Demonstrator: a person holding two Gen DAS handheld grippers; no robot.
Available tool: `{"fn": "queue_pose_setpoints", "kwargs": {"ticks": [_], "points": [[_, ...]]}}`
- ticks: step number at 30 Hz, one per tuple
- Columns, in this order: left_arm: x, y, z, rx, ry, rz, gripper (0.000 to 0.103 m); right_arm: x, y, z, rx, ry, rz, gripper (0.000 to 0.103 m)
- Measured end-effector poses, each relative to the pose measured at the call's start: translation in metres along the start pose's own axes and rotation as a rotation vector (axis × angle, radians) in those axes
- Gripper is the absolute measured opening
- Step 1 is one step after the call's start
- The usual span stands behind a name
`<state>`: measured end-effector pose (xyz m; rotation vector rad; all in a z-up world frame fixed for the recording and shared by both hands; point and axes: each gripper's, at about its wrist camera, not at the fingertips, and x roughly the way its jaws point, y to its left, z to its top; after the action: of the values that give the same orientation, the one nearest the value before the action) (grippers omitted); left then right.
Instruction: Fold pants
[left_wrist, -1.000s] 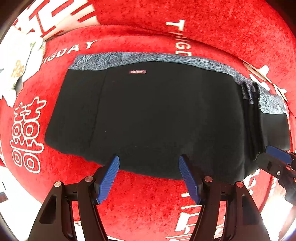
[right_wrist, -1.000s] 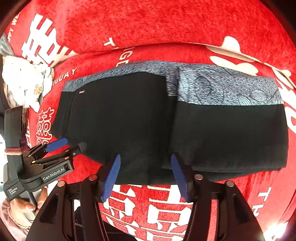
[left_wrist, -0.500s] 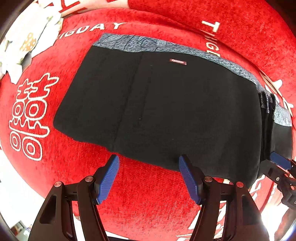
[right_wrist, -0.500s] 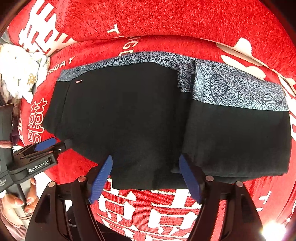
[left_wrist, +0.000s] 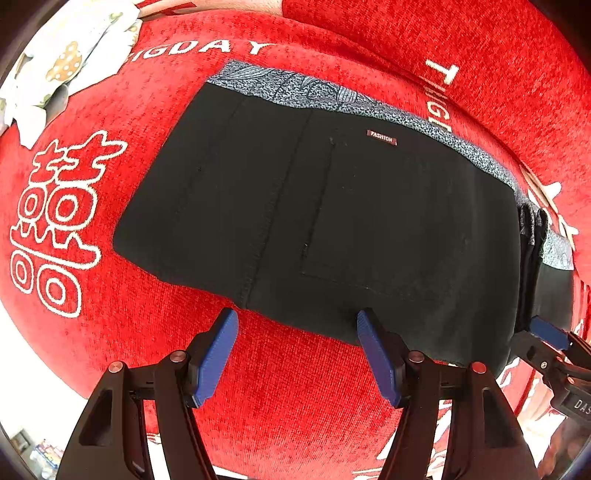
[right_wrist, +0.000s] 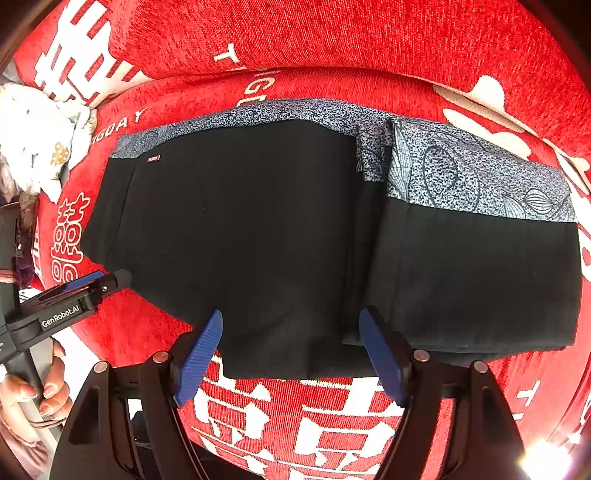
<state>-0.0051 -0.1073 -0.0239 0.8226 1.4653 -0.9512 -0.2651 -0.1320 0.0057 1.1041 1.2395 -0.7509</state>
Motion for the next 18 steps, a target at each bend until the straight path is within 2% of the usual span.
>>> {"fn": "queue_pose_setpoints", "kwargs": {"ticks": [4, 7, 11, 14, 18], "points": [[0.000, 0.017, 0.000, -0.019, -0.004, -0.005, 0.069, 0.000, 0.000, 0.000, 0.003, 0.001, 0.001, 0.079], [-0.004, 0.031, -0.001, -0.059, -0.024, -0.036, 0.096, 0.000, 0.000, 0.000, 0.003, 0.001, 0.001, 0.079], [-0.010, 0.055, 0.001, -0.117, -0.048, -0.100, 0.097, 0.000, 0.000, 0.000, 0.001, 0.001, 0.000, 0.079], [-0.009, 0.079, 0.003, -0.191, -0.039, -0.180, 0.097, 0.000, 0.000, 0.000, 0.000, 0.001, -0.001, 0.079], [-0.002, 0.109, 0.002, -0.296, -0.009, -0.232, 0.097, 0.000, 0.000, 0.000, 0.001, 0.001, -0.002, 0.079]]}}
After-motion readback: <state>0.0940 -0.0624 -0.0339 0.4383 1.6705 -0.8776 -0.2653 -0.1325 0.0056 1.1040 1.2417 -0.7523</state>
